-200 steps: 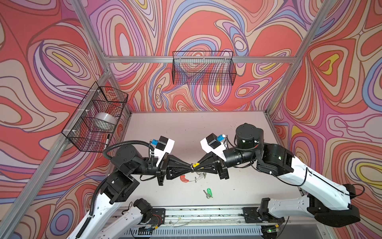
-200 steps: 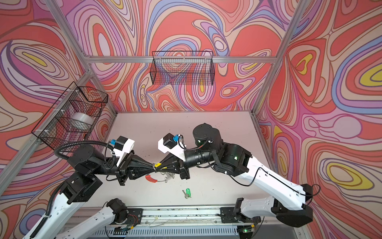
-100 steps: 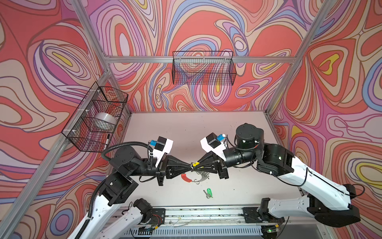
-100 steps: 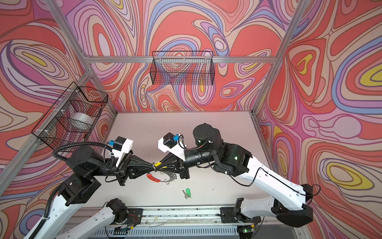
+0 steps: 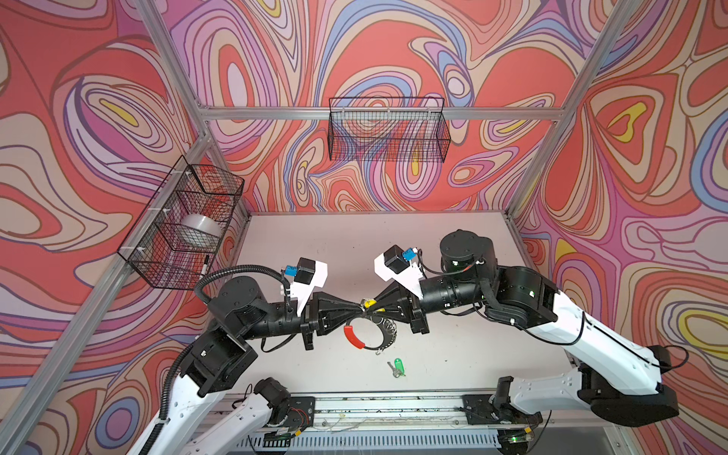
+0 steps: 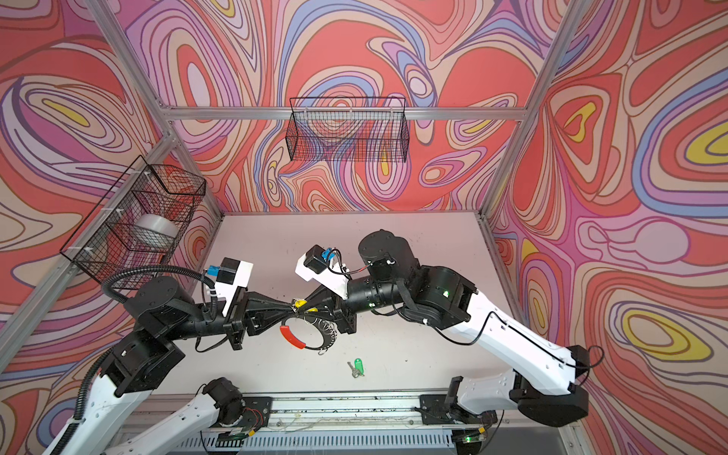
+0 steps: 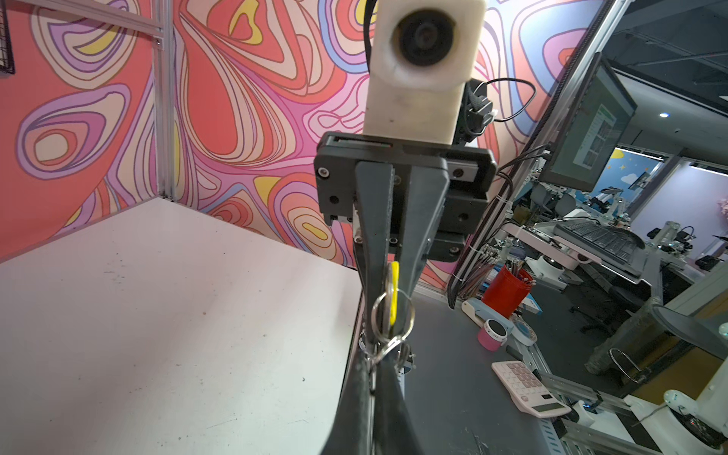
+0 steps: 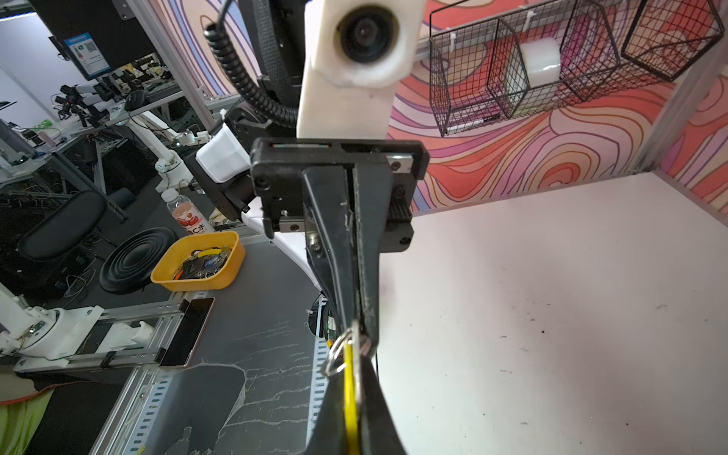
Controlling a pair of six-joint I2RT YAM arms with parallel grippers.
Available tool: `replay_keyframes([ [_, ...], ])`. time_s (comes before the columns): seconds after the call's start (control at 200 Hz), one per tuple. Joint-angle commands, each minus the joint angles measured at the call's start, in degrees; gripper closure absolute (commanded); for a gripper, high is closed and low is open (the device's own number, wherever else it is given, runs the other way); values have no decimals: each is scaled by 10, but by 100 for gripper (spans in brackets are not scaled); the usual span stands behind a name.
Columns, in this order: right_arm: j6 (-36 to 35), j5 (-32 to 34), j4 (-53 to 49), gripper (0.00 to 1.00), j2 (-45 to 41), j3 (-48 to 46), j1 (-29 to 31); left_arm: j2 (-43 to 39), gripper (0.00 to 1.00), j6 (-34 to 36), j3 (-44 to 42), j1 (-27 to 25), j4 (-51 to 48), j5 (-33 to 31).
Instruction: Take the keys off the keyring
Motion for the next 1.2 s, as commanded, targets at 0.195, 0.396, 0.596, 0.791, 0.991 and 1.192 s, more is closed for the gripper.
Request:
replay_keyframes([
  [0.195,2,36,-101,100,56,41,0,14,100,17,28,-3,-40,-53],
  [0.396,22,50,-111,100,54,41,0,2,100,14,26,-3,-34,-85],
  [0.596,44,77,-126,100,61,54,0,8,100,11,39,-3,-47,-113],
  [0.791,55,105,-140,100,66,67,1,9,100,4,44,-3,-53,-154],
  [0.991,58,127,-163,100,80,88,0,4,100,-18,45,-3,-43,-188],
  [1.192,62,115,-161,100,86,83,1,4,100,-39,41,-3,-30,-203],
])
